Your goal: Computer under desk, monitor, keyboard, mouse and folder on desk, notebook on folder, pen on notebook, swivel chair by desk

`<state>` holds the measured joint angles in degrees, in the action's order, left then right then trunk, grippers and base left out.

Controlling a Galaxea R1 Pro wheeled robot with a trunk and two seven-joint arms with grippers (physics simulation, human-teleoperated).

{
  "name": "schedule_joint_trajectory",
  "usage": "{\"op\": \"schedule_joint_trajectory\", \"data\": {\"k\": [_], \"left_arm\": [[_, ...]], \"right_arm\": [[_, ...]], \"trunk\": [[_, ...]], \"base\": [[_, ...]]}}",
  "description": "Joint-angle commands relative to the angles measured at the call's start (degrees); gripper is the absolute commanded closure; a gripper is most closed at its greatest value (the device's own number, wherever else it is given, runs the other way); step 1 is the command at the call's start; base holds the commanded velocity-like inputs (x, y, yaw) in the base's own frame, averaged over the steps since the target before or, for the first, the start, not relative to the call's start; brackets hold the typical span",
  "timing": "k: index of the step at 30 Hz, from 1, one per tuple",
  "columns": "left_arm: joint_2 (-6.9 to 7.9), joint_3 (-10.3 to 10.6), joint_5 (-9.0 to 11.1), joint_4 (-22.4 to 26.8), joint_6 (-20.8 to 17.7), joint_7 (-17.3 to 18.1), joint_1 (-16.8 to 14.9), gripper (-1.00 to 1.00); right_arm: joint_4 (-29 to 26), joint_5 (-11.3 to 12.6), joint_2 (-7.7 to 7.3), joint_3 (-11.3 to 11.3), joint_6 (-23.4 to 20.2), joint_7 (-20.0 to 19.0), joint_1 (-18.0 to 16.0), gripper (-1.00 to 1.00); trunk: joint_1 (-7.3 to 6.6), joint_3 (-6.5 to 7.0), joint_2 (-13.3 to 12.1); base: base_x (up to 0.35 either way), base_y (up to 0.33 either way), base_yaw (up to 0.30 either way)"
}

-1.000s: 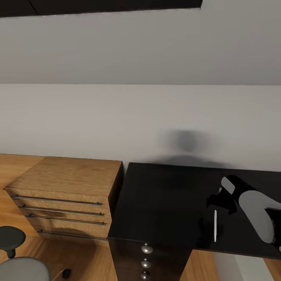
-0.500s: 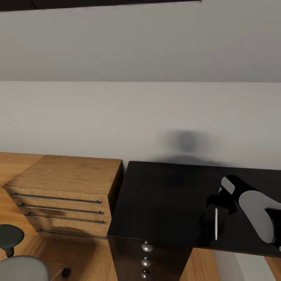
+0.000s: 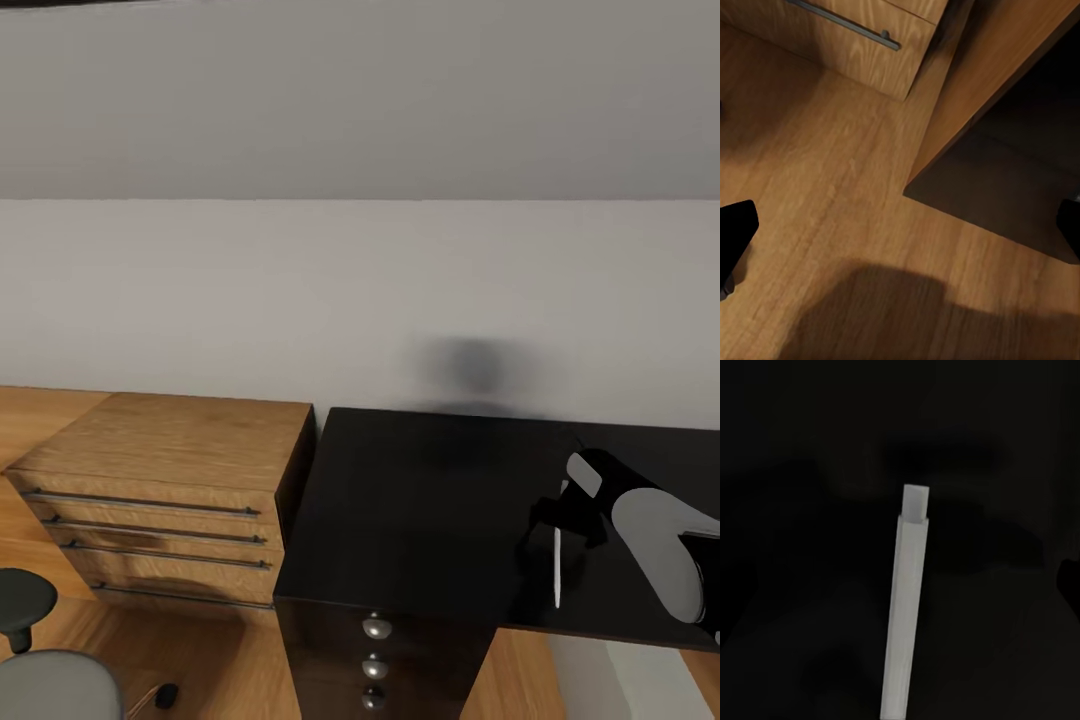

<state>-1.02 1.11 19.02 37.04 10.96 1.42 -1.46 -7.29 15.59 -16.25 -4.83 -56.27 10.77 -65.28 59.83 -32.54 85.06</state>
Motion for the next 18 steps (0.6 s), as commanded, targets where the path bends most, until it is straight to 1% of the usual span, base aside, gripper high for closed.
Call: {"op": "schedule_joint_trajectory", "data": {"k": [1, 18], "left_arm": [[0.01, 0.12, 0.59, -0.04, 0.2, 0.15, -0.03, -1.0], [0.0, 0.12, 0.58, -0.04, 0.2, 0.13, -0.04, -1.0]], "right_arm": [[-0.08, 0.33, 0.01, -0.46, -0.16, 0.57, -0.02, -1.0], [-0.15, 0.23, 0.0, -0.45, -0.16, 0.57, 0.0, -1.0]], "trunk": [[0.0, -0.06, 0.03], [0.0, -0.06, 0.03]], "base": [[0.0, 0.0, 0.0], [0.0, 0.0, 0.0]]}}
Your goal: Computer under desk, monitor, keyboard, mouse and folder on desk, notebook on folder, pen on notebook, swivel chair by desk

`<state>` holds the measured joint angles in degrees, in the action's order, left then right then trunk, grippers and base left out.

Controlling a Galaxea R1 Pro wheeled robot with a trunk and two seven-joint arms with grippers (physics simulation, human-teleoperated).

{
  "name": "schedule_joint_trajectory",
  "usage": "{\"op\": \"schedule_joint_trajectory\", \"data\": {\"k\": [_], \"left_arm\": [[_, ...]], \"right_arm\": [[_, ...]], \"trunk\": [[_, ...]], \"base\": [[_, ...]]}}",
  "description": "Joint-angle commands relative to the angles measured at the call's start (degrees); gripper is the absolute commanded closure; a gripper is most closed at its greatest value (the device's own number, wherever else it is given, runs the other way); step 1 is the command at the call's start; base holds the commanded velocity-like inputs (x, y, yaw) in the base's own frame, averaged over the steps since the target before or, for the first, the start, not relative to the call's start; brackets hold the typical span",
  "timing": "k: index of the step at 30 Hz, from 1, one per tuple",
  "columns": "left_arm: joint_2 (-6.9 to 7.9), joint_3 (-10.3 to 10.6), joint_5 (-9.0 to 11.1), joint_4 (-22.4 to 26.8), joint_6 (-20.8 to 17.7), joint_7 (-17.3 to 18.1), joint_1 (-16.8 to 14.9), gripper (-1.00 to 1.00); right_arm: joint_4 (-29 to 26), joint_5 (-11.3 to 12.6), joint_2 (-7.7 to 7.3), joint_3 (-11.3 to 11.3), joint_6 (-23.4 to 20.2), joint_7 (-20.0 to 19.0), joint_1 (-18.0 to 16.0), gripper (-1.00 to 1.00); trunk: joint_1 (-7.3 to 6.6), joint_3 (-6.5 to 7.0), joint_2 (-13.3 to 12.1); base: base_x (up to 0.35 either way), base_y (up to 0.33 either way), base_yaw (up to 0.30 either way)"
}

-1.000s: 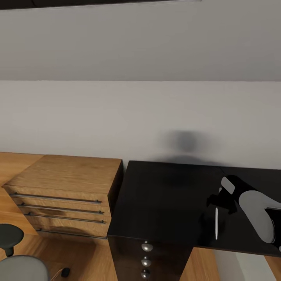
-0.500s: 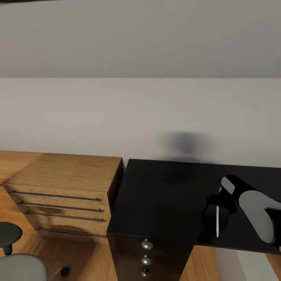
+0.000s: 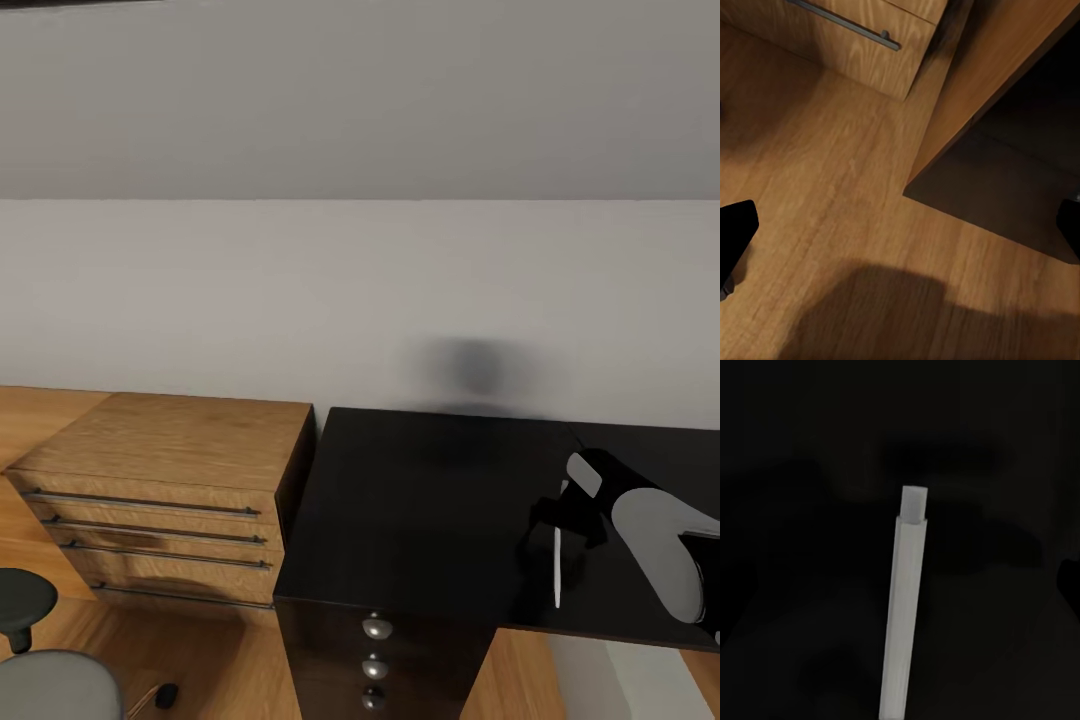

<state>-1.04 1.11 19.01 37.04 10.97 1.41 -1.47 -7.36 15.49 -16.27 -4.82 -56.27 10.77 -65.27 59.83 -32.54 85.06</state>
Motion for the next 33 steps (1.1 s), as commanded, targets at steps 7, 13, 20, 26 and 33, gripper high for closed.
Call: {"op": "schedule_joint_trajectory", "data": {"k": [7, 13, 20, 26, 33], "left_arm": [[0.02, 0.12, 0.59, -0.05, 0.2, 0.14, -0.03, -1.0], [0.03, 0.12, 0.59, -0.04, 0.2, 0.16, -0.02, -1.0], [0.01, 0.12, 0.59, -0.04, 0.2, 0.17, -0.02, -1.0], [0.02, 0.12, 0.59, -0.04, 0.2, 0.17, -0.02, -1.0], [0.02, 0.12, 0.59, -0.04, 0.2, 0.18, -0.02, -1.0]], "right_arm": [[-0.1, 0.33, 0.01, -0.46, -0.16, 0.57, -0.02, -1.0], [-0.11, 0.27, 0.01, -0.46, -0.19, 0.57, -0.03, 1.0], [-0.07, 0.24, 0.01, -0.42, -0.23, 0.57, -0.02, 1.0], [-0.1, 0.24, 0.01, -0.45, -0.24, 0.57, -0.03, 1.0], [-0.11, 0.2, 0.01, -0.46, -0.24, 0.57, -0.02, 1.0]], "trunk": [[0.0, -0.06, 0.03], [0.0, -0.06, 0.03], [0.0, -0.06, 0.03], [0.0, -0.06, 0.03], [0.0, -0.06, 0.03]], "base": [[0.0, 0.0, 0.0], [0.0, 0.0, 0.0], [0.0, 0.0, 0.0], [0.0, 0.0, 0.0], [0.0, 0.0, 0.0]]}}
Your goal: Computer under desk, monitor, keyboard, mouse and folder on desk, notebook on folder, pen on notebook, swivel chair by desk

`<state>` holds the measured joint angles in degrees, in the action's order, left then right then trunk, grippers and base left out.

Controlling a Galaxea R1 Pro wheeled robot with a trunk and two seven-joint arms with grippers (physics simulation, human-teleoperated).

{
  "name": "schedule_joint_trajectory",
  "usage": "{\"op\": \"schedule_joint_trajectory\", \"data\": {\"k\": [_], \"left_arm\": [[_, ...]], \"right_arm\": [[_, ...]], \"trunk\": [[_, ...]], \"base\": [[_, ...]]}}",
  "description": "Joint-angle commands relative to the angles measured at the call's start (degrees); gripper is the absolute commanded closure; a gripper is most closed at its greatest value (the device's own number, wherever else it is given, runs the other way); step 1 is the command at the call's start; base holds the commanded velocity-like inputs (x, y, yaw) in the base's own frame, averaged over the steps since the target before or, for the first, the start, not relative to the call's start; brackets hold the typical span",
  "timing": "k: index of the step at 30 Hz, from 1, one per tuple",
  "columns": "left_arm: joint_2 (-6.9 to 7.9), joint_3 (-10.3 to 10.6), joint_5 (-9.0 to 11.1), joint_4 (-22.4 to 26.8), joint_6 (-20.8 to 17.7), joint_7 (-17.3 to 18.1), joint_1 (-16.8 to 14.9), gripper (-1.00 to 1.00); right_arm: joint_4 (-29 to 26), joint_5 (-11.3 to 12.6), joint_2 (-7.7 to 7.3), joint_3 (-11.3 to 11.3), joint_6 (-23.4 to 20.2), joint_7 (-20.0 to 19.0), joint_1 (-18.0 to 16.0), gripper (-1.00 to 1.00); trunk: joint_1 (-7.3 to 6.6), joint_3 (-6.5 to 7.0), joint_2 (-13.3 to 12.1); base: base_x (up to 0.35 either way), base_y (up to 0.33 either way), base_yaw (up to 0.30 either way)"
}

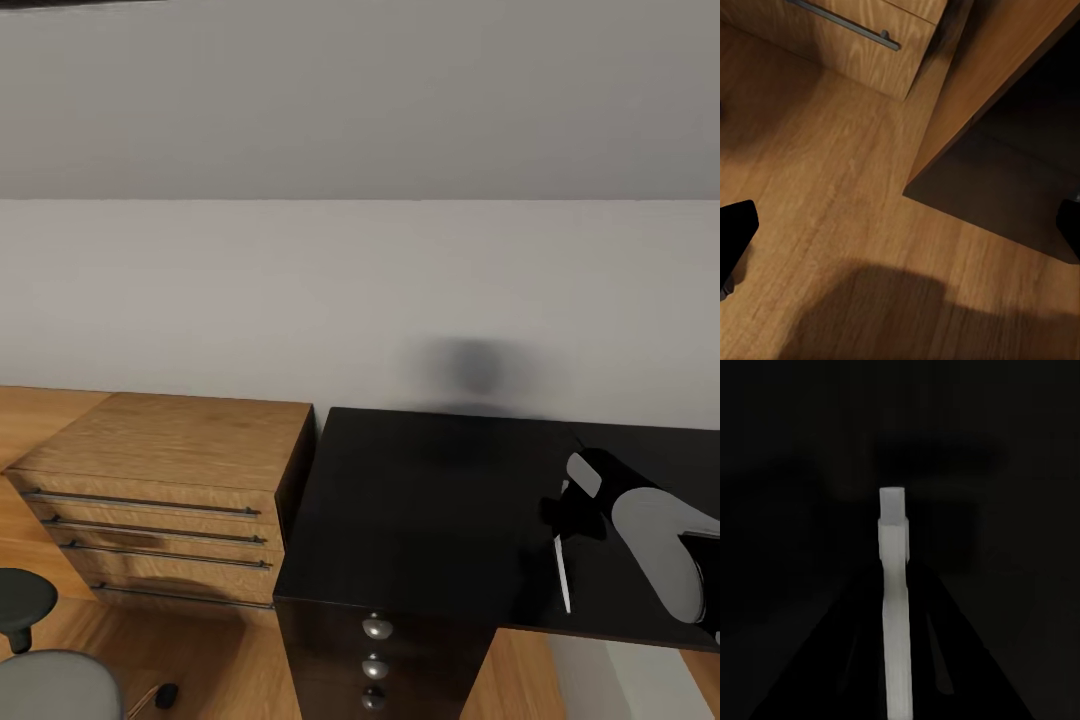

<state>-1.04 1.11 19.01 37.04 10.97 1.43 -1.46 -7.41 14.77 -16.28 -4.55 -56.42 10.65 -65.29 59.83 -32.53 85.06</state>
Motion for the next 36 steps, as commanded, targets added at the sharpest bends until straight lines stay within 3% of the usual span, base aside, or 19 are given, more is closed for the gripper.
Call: {"op": "schedule_joint_trajectory", "data": {"k": [1, 14, 36], "left_arm": [[0.03, 0.12, 0.59, -0.04, 0.19, 0.15, -0.03, -1.0], [0.04, 0.12, 0.59, -0.04, 0.19, 0.35, -0.03, -1.0], [0.06, 0.12, 0.66, -0.04, 0.19, 0.34, -0.03, -1.0]], "right_arm": [[-0.06, 0.93, 0.02, -0.72, -0.09, 0.69, 0.0, 1.0], [-0.15, 0.89, -0.07, -0.71, -0.09, 0.73, -0.01, 1.0], [-0.52, 0.89, -0.35, -0.83, -0.09, 0.78, -0.01, 1.0]], "trunk": [[0.0, -0.06, 0.03], [0.0, -0.06, 0.03], [-4.83, 3.89, -8.8]], "base": [[0.0, 0.0, 0.0], [0.0, 0.0, 0.0], [0.0, 0.0, 0.0]]}}
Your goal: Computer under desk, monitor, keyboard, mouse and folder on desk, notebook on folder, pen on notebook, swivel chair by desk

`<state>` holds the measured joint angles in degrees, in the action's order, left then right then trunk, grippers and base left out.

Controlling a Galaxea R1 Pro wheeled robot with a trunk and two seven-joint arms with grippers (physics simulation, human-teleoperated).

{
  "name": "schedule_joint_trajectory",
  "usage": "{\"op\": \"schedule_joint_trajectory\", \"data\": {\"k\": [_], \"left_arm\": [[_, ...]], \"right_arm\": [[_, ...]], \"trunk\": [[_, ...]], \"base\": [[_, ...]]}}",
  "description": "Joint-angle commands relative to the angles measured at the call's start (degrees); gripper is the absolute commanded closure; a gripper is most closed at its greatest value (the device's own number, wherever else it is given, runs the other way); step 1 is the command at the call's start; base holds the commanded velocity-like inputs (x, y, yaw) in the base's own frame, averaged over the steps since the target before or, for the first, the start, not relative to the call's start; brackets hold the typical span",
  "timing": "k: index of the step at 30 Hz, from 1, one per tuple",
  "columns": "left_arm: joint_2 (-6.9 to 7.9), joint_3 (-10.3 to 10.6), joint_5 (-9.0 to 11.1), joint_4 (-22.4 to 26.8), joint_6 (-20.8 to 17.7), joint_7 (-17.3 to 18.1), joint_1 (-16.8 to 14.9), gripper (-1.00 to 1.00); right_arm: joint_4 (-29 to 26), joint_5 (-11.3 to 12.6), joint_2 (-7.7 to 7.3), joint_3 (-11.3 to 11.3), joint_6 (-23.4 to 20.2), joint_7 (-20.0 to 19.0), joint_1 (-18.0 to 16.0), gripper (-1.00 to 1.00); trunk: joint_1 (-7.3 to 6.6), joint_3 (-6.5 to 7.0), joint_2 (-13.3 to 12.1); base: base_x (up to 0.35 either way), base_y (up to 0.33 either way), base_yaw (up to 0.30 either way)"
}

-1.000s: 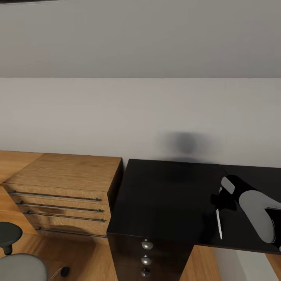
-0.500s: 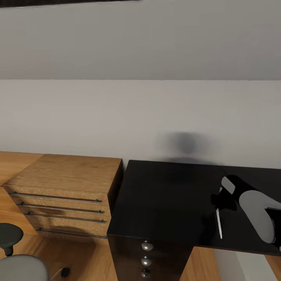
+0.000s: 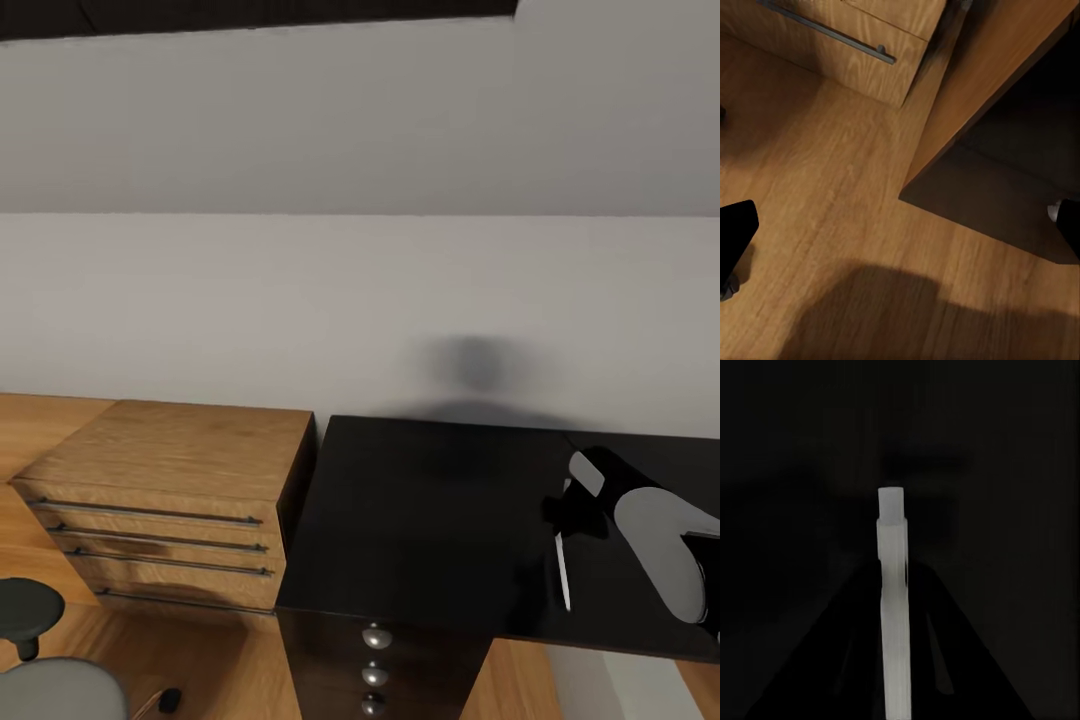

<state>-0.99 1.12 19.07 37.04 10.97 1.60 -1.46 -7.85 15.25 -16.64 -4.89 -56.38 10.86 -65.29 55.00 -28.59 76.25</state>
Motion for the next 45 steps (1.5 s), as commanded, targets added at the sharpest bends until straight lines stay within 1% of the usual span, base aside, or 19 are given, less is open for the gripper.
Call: {"op": "schedule_joint_trajectory", "data": {"k": [1, 3, 6, 10, 14, 15, 18, 20, 21, 23, 25, 27, 28, 29, 32, 37, 38, 42, 45], "left_arm": [[0.02, 0.12, 0.6, -0.04, 0.2, 0.16, -0.03, -1.0], [0.02, 0.13, 0.61, -0.04, 0.2, 0.18, -0.03, -1.0], [0.03, 0.17, 0.61, -0.04, 0.2, 0.16, -0.03, -1.0], [0.0, 0.14, 0.64, -0.04, 0.2, 0.16, -0.03, -1.0], [0.01, 0.13, 0.63, -0.06, 0.2, 0.16, -0.03, -1.0], [0.02, 0.12, 0.62, -0.07, 0.2, 0.16, -0.03, -1.0], [0.02, 0.12, 0.65, -0.09, 0.2, 0.11, -0.03, -1.0], [0.02, 0.12, 0.67, -0.07, 0.2, 0.1, -0.03, -1.0], [0.03, 0.11, 0.68, -0.06, 0.2, 0.09, -0.03, -1.0], [0.03, 0.11, 0.67, -0.05, 0.2, 0.08, -0.03, -1.0], [0.03, 0.11, 0.65, -0.05, 0.2, 0.11, -0.03, -1.0], [0.03, 0.11, 0.65, -0.05, 0.2, 0.12, -0.03, -1.0], [0.03, 0.11, 0.65, -0.06, 0.2, 0.13, -0.03, -1.0], [0.03, 0.11, 0.65, -0.07, 0.2, 0.14, -0.03, -1.0], [0.03, 0.11, 0.68, -0.17, 0.2, 0.15, -0.03, -1.0], [0.03, 0.05, 0.7, -0.88, 0.2, 0.09, -0.03, -1.0], [0.03, 0.04, 0.7, -1.12, 0.2, 0.08, -0.03, -1.0], [0.03, 0.05, 0.69, -1.36, 0.2, 0.07, -0.03, -1.0], [0.03, 0.08, 0.65, -1.45, 0.2, 0.07, -0.03, -1.0]], "right_arm": [[-0.23, 0.44, -0.02, -0.5, -0.14, 0.57, -0.01, 1.0], [-0.98, 0.47, -0.06, -0.52, -0.32, 0.58, -0.01, 1.0], [-3.83, 0.44, -0.2, -0.46, -1.09, 0.64, -0.01, 1.0], [-6.69, 0.37, -1.12, -0.29, -2.56, 0.7, -0.01, 1.0], [-8.26, 0.33, -2.66, -0.17, -3.26, 0.72, -0.01, 1.0], [-8.66, 0.32, -3.6, -0.12, -3.43, 0.7, -0.01, 1.0], [-9.04, 0.32, -4.96, -0.05, -3.61, 0.68, -0.01, 1.0], [-9.19, 0.28, -5.76, 0.04, -3.62, 0.67, -0.01, 1.0], [-9.29, 0.23, -6.47, 0.34, -3.62, 0.66, -0.01, 1.0], [-9.35, 0.19, -7.01, 1.24, -3.62, 0.66, -0.01, 1.0], [-9.39, 0.17, -7.39, 2.91, -3.62, 0.64, -0.01, 1.0], [-9.39, 0.18, -7.63, 5.24, -3.62, 0.6, -0.01, 1.0], [-9.38, 0.18, -7.71, 6.55, -3.62, 0.52, -0.01, 1.0], [-9.38, 0.23, -7.84, 9.28, -3.62, 0.11, -0.01, 1.0], [-9.38, 0.27, -7.96, 12.93, -3.62, -1.71, -0.01, 1.0], [-9.42, 0.23, -8.2, 17.73, -3.62, -7.42, -0.01, 1.0], [-9.44, 0.19, -8.54, 19.58, -3.62, -9.82, -0.01, 1.0], [-9.54, 0.16, -9.55, 23.3, -3.62, -14.21, -0.01, 1.0], [-9.71, 0.16, -10.37, 25.5, -3.62, -17.35, -0.01, 1.0]], "trunk": [[-0.23, 0.13, -0.39], [-0.67, 0.49, -1.19], [-1.33, 1.02, -2.39], [-2.21, 1.74, -4.0], [-3.08, 2.46, -5.6], [-3.3, 2.64, -6.0], [-3.96, 3.18, -7.2], [-3.96, 3.18, -7.2], [-3.96, 3.18, -7.2], [-3.96, 3.2, -7.2], [-3.96, 3.23, -7.2], [-3.96, 3.3, -7.2], [-3.96, 3.34, -7.2], [-3.96, 3.39, -7.2], [-3.96, 3.55, -7.2], [-3.96, 3.86, -7.2], [-3.96, 3.93, -7.2], [-3.96, 4.21, -7.2], [-3.96, 4.42, -7.2]], "base": [[0.0, 0.0, 0.0], [0.0, 0.0, 0.0], [0.0, 0.0, 0.0], [0.0, 0.0, 0.0], [0.0, 0.0, 0.0], [0.0, 0.0, 0.0], [0.0, 0.0, 0.0], [0.0, 0.0, 0.0], [0.0, 0.0, 0.0], [0.0, 0.0, -0.003], [0.0, 0.0, -0.03], [0.0, 0.0, -0.073], [0.0, 0.0, -0.101], [0.0, 0.0, -0.127], [0.0, 0.0, -0.143], [-0.006, 0.0, -0.161], [-0.078, 0.0, -0.168], [-0.158, 0.0, -0.17], [-0.244, 0.0, -0.168]]}}
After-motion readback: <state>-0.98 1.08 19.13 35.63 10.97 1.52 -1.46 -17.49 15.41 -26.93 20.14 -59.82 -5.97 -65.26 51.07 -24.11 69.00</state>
